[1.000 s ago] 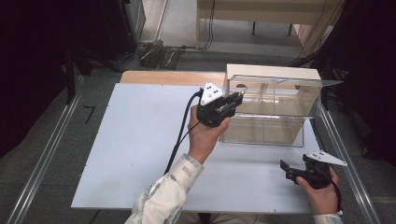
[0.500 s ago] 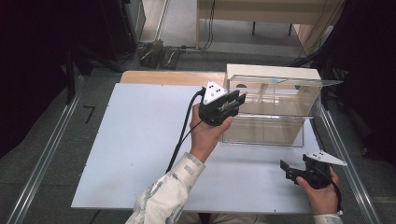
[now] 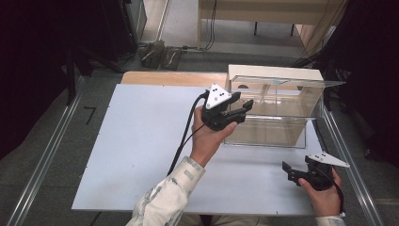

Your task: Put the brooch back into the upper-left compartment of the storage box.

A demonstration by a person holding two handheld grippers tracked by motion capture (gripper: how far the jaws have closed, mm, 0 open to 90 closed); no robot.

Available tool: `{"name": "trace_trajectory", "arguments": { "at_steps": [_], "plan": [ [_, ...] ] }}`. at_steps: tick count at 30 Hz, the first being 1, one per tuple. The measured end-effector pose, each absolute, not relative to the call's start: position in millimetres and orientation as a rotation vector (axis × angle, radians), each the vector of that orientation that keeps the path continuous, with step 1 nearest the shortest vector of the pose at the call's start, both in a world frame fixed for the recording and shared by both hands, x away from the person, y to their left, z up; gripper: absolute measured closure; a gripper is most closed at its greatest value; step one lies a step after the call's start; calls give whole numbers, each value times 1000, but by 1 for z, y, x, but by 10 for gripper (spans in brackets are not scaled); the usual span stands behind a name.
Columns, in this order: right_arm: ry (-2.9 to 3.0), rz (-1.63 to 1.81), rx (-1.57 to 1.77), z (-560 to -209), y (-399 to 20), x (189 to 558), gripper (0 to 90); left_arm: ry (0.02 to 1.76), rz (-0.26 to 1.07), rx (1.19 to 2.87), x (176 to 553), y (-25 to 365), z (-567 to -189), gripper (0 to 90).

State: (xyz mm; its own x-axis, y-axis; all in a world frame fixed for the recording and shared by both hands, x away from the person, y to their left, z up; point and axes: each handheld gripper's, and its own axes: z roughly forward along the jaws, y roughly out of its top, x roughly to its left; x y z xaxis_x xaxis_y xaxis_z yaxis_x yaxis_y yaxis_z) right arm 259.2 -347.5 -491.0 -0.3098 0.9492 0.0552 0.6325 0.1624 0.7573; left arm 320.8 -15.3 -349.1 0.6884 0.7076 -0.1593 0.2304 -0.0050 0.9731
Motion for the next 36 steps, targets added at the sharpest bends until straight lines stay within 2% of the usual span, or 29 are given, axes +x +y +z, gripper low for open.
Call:
{"name": "trace_trajectory", "arguments": {
  "at_steps": [18, 36],
  "plan": [
    [2007, 965, 1502, -491, -347, 259, 47, 789, 444, 1564, 301, -6, -353, 329],
    [2009, 952, 1500, -492, -347, 260, 47, 829, 452, 1551, 291, 16, -365, 256]
  ]
}}
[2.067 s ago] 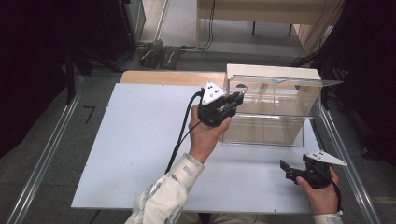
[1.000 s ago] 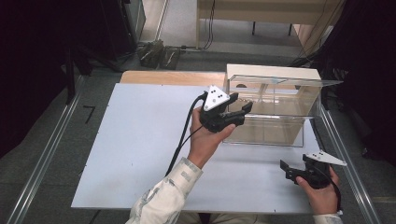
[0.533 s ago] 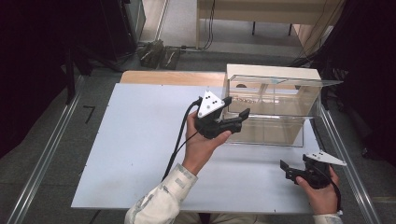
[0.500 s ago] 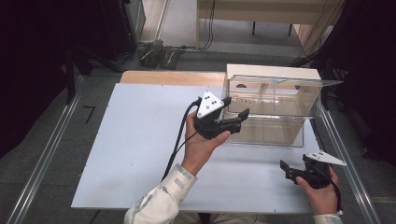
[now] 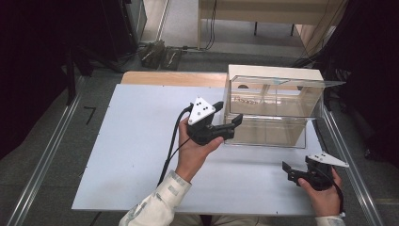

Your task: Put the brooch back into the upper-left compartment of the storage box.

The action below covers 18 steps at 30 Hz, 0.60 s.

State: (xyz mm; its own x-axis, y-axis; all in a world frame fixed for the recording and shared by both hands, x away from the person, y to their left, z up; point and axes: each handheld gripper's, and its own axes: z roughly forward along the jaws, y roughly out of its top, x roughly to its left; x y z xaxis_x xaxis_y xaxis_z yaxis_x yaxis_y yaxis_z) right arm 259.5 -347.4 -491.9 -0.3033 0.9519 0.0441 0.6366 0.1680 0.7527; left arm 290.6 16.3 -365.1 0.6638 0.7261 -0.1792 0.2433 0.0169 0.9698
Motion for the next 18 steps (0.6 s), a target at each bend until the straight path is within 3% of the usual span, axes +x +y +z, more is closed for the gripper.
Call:
{"name": "trace_trajectory", "arguments": {
  "at_steps": [18],
  "plan": [
    [2001, 952, 1511, -492, -347, 258, 47, 907, 543, 1507, 272, 71, -381, 235]
  ]
}}
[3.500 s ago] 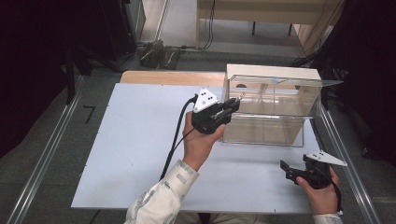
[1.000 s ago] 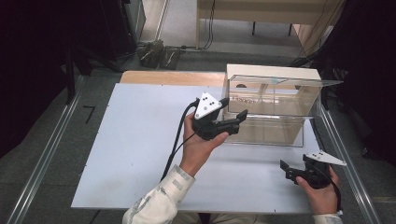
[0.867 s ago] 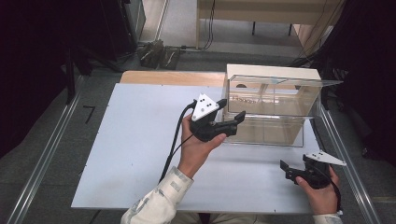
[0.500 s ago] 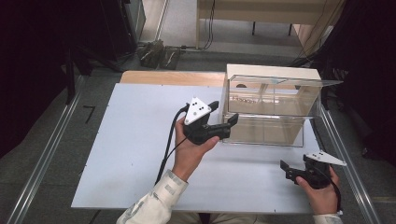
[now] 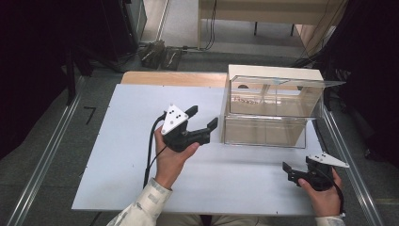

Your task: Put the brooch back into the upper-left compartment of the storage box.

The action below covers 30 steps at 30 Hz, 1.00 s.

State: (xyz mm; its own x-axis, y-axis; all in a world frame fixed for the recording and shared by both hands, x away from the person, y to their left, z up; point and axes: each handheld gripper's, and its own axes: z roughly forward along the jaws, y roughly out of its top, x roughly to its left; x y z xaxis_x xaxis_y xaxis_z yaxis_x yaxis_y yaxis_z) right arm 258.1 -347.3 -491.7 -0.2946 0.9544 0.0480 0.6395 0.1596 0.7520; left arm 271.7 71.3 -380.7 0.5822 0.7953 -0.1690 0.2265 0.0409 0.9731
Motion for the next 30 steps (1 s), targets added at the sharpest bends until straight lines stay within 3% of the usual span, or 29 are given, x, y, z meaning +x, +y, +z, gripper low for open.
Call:
{"name": "trace_trajectory", "arguments": {
  "at_steps": [13, 30],
  "plan": [
    [2006, 948, 1504, -492, -348, 258, 47, 1034, 595, 1528, 259, 116, -411, 174],
    [2003, 954, 1503, -491, -347, 257, 47, 1249, 710, 1521, 236, 192, -453, 165]
  ]
}}
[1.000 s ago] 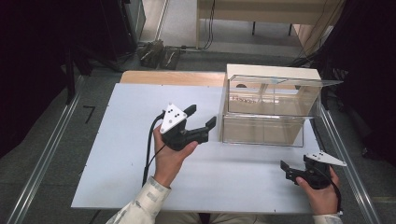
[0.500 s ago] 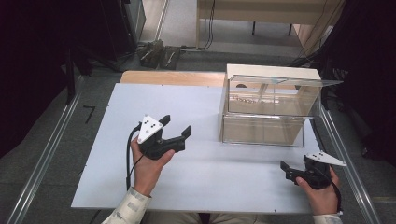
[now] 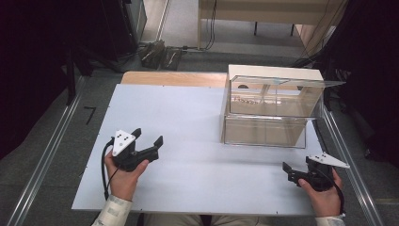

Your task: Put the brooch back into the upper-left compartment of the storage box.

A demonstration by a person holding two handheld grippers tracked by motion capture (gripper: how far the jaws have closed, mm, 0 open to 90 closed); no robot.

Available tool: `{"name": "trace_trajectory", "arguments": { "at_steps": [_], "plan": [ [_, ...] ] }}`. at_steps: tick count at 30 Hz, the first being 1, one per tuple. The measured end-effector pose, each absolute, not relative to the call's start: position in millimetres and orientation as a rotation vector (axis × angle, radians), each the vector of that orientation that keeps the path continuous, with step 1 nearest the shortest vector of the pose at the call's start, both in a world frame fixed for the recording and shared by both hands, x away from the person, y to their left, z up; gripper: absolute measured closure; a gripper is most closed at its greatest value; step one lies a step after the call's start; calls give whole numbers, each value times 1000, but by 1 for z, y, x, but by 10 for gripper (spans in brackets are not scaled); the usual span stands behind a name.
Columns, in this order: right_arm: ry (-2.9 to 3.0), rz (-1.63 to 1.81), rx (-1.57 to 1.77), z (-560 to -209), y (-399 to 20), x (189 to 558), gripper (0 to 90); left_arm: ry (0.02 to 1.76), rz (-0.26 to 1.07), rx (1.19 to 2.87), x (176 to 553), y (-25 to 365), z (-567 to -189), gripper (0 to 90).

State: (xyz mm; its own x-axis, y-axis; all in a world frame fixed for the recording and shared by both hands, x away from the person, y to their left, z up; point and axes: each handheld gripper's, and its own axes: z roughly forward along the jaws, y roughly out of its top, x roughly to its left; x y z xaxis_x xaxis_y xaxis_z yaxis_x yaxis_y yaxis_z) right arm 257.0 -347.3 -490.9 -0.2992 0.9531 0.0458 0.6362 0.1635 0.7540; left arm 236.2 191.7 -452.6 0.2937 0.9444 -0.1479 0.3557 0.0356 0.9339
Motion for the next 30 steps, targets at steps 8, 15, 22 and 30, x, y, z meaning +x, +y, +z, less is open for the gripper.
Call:
{"name": "trace_trajectory", "arguments": {
  "at_steps": [8, 15, 22, 30],
  "plan": [
    [1999, 955, 1504, -491, -347, 257, 47, 1324, 751, 1521, 224, 220, -463, 164],
    [2003, 955, 1504, -490, -348, 256, 47, 1404, 740, 1526, 215, 241, -476, 155],
    [2001, 955, 1497, -490, -348, 256, 47, 1461, 764, 1542, 210, 254, -486, 155],
    [1997, 950, 1504, -491, -349, 255, 47, 1527, 782, 1565, 206, 271, -497, 152]
  ]
}}
